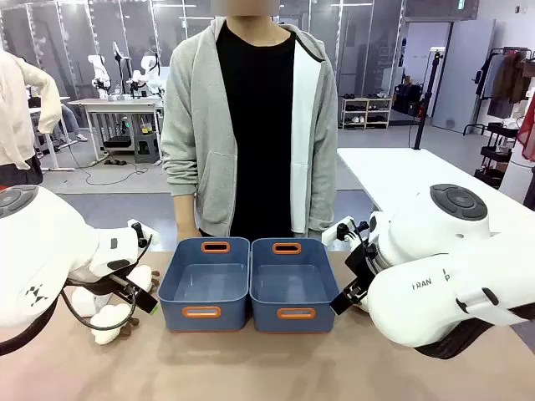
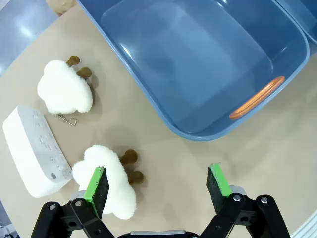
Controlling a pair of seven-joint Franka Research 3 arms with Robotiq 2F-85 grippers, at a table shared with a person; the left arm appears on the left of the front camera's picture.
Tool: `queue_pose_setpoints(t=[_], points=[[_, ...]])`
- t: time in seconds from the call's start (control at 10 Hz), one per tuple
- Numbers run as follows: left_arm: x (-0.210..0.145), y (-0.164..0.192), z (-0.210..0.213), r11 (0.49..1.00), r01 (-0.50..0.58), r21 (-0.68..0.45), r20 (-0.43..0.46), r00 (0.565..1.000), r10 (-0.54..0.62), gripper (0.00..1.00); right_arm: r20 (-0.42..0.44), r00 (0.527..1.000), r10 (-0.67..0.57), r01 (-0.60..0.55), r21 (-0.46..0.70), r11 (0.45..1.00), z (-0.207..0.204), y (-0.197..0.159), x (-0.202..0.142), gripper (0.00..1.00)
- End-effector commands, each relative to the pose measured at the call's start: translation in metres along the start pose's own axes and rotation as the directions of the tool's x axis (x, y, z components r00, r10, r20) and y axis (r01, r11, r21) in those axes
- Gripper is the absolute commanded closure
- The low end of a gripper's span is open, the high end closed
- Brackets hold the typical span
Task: Sort the digital clocks into the basket.
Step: Pick up the Digital clock from the table and place it into the empty Plastic storage basket.
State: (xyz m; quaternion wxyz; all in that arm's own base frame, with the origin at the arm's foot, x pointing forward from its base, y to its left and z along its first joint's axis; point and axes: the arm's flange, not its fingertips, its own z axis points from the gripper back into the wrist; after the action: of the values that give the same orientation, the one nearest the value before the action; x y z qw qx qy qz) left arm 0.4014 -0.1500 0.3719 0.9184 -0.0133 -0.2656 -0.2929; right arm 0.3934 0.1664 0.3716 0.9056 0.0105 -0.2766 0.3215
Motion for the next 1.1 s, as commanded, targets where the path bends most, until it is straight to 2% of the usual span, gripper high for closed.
queue_pose_setpoints(t=[0.0,0.9,1.0], points=[[0.000,0.000,0.000,1.000,0.001,0.000,0.000,1.000,-0.001,0.00,0.000,1.000,0.000,0.000,0.000,1.000,0.000,0.000,0.000,0.00],[0.000,0.000,0.000,1.000,0.001,0.000,0.000,1.000,-0.001,0.00,0.000,1.000,0.002,-0.002,-0.001,1.000,0.000,0.000,0.000,0.00],[0.020,-0.002,0.021,0.999,0.033,-0.016,0.011,0.999,-0.033,0.00,0.018,0.999,0.026,-0.027,0.030,0.999,0.025,-0.003,0.021,0.00]])
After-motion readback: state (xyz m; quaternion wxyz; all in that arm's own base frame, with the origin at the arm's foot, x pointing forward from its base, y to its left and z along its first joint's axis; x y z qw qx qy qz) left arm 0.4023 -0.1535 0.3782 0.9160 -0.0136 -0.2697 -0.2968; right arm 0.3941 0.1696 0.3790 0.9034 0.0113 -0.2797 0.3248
